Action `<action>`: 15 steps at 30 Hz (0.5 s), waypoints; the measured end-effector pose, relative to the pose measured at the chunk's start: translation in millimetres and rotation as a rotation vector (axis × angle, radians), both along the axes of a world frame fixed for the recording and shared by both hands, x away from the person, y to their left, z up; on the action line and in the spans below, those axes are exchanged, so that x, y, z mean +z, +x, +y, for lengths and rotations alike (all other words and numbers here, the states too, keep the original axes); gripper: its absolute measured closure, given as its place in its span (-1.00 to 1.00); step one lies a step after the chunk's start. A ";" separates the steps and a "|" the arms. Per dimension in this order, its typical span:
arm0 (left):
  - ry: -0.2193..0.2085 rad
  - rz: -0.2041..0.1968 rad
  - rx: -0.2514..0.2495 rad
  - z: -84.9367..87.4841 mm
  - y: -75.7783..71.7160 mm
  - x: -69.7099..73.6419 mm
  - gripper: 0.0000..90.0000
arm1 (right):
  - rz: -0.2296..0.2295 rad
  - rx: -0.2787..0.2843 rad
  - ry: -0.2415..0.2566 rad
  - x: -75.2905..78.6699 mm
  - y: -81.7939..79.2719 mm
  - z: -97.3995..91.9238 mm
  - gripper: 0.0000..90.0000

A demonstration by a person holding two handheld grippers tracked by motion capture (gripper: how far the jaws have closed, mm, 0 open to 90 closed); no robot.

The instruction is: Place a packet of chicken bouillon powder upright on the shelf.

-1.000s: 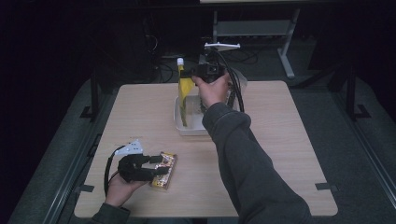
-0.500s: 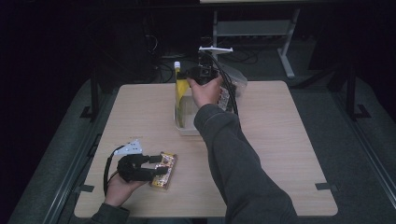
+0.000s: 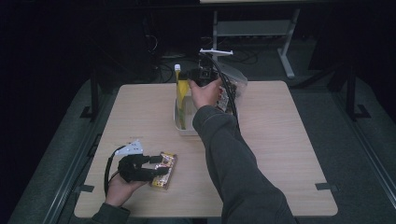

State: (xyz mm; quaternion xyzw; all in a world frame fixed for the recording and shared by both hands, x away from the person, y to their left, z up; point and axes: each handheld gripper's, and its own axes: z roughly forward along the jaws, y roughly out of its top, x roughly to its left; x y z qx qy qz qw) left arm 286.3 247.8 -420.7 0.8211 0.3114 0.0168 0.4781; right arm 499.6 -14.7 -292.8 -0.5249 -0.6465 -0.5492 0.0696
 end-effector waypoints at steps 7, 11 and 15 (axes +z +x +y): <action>-0.004 -0.001 0.000 0.4 -0.1 0.5 -0.09 | -0.014 0.016 -0.024 0.8 1.2 7.6 0.98; -0.003 -0.002 -0.003 0.2 -0.2 0.8 -0.09 | -0.020 0.016 -0.026 -1.5 3.0 10.5 0.98; -0.009 -0.002 0.003 1.4 -0.2 1.5 -0.09 | -0.011 0.018 -0.057 -9.3 4.7 15.0 0.98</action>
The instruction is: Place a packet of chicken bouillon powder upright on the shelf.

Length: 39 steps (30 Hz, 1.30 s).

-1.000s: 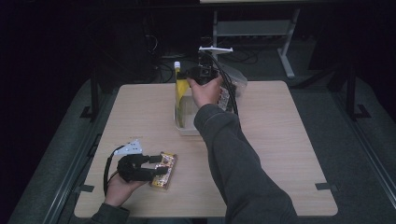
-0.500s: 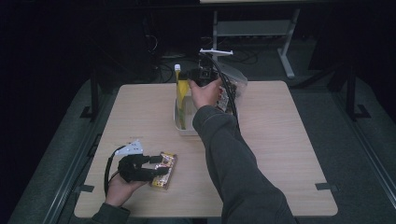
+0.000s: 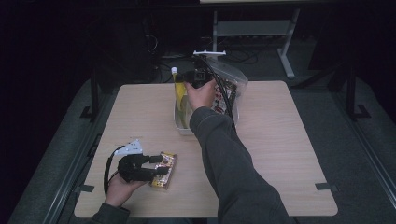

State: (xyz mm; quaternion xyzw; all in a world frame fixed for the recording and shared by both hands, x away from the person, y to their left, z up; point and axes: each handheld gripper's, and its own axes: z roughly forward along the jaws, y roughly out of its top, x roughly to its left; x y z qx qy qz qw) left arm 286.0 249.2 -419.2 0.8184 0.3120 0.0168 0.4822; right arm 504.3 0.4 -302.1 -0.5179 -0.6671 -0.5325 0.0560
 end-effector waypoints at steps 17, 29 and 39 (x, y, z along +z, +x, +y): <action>0.055 -0.012 0.032 -1.2 -0.9 -2.6 -0.33 | 0.029 0.044 -0.016 -8.7 -4.6 1.3 0.59; 0.141 -0.025 0.080 -4.6 -3.0 -10.6 -0.50 | 0.050 0.117 -0.024 -7.4 -19.0 -16.8 0.43; 0.153 -0.028 0.085 -6.5 -4.4 -12.1 -0.53 | 0.056 0.156 0.001 -7.3 -29.7 -25.6 0.35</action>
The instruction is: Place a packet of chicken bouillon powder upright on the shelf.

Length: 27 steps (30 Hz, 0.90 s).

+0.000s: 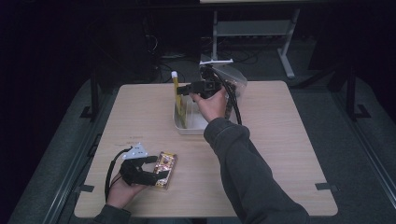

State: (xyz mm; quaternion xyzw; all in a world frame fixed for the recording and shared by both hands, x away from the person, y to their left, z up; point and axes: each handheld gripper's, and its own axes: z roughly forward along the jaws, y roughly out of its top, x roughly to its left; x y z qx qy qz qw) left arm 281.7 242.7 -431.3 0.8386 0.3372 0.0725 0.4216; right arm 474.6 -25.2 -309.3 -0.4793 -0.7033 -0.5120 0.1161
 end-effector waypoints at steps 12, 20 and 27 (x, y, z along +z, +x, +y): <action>-0.001 -0.009 -0.001 -0.3 -0.6 1.8 -0.55 | -0.004 0.027 0.028 4.6 -13.4 -12.6 0.27; 0.000 -0.011 0.014 2.8 -0.9 2.2 -0.58 | 0.004 0.052 0.035 -1.8 -24.3 -25.8 0.18; 0.004 -0.015 0.022 1.4 -1.9 2.0 -0.59 | 0.011 0.082 0.038 -11.3 -39.4 -40.6 0.09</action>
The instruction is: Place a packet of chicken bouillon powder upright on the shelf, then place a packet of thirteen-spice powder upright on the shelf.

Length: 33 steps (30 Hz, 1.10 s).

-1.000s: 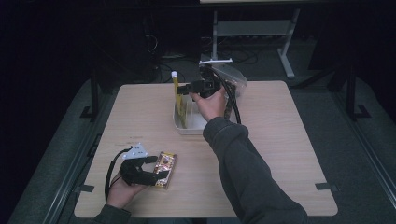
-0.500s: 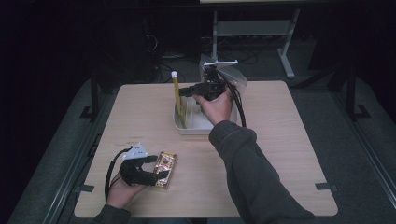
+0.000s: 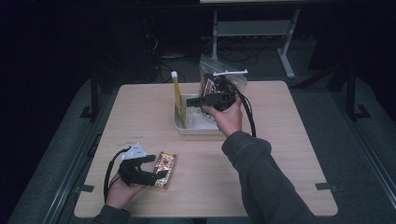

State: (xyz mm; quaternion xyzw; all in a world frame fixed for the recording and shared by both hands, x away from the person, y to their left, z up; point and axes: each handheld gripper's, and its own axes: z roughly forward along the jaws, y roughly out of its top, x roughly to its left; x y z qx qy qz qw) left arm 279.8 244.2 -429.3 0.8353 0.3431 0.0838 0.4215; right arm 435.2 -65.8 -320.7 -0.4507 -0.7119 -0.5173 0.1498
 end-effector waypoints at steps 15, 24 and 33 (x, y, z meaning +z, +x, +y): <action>0.017 0.007 0.021 -0.5 0.5 -4.3 -0.61 | 0.029 0.064 -0.002 -34.9 -35.8 -25.8 -0.04; 0.058 0.027 0.046 -5.5 2.1 -14.2 -0.64 | 0.035 0.090 -0.004 -45.4 -48.8 -28.7 -0.10; 0.124 0.019 0.054 -14.9 2.7 -20.8 -0.67 | 0.043 0.091 -0.009 -54.8 -55.1 -33.8 -0.12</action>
